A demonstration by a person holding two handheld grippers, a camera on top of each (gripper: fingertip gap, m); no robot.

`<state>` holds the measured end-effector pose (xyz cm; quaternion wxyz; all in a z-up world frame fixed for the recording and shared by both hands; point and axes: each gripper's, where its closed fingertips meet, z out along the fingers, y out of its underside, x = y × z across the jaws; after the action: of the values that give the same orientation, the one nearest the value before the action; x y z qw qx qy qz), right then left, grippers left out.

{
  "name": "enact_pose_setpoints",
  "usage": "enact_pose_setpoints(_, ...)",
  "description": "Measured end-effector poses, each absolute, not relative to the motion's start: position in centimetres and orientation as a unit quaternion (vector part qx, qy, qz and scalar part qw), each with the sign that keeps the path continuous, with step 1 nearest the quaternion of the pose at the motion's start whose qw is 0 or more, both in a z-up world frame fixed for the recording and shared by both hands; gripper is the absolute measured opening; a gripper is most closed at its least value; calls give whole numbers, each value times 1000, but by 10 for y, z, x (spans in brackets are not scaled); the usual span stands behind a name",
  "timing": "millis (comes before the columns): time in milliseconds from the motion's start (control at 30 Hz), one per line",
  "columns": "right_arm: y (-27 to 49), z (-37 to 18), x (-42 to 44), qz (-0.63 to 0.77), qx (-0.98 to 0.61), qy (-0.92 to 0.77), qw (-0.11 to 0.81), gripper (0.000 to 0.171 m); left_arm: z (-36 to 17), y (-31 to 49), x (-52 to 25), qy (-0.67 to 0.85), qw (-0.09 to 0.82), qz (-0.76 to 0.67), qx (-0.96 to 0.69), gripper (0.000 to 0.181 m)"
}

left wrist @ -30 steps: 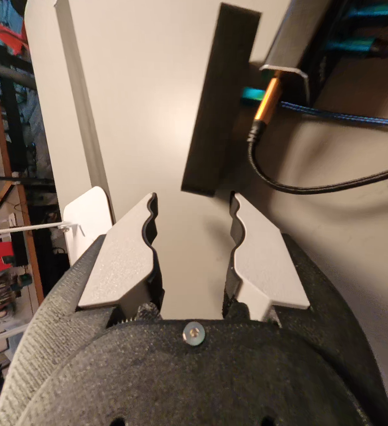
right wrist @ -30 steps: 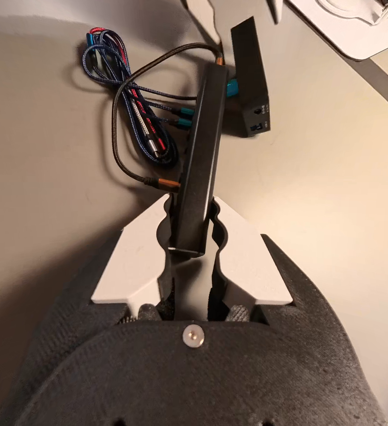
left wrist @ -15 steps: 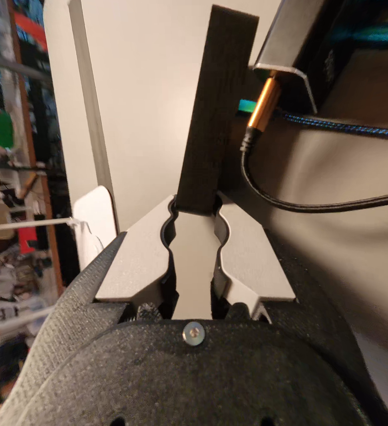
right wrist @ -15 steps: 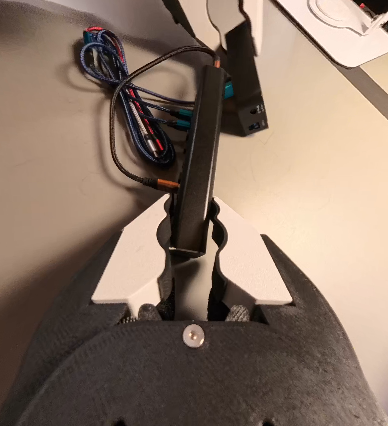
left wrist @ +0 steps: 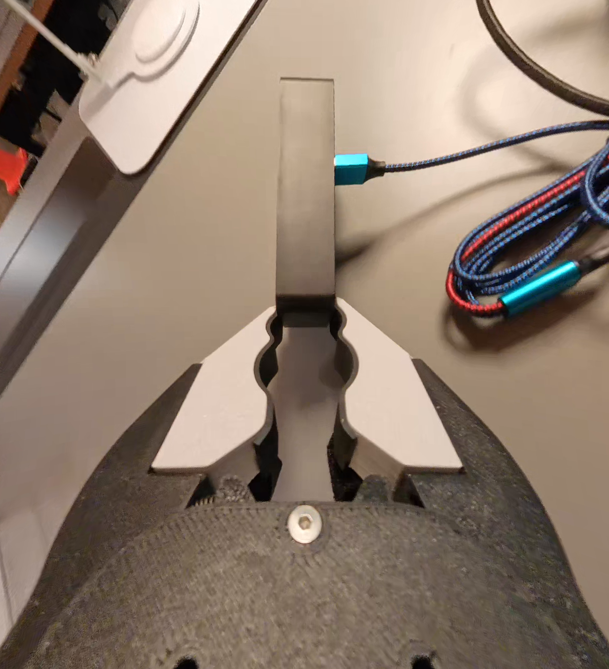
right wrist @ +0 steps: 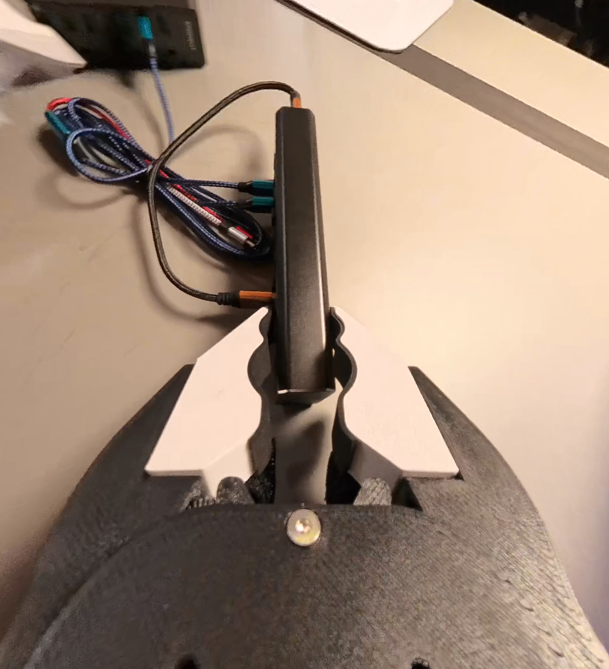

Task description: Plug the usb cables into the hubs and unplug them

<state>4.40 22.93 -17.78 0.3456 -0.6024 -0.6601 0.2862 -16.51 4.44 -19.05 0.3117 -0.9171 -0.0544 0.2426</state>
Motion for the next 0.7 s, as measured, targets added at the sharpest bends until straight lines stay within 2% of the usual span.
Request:
enact_pose_setpoints(267,227,-175,44,280,-626,-630,364,30,-191,24,-142,-54,331,239,-911,29)
enact_pose_setpoints(567,228,-139,60,298,-567,-628,442,34,-172,3,-143,-43,405,232,-883,38)
enact_pose_setpoints(700,195,-126,61,318,-522,-658,440,35,-172,-18,-141,-60,417,216,-881,39)
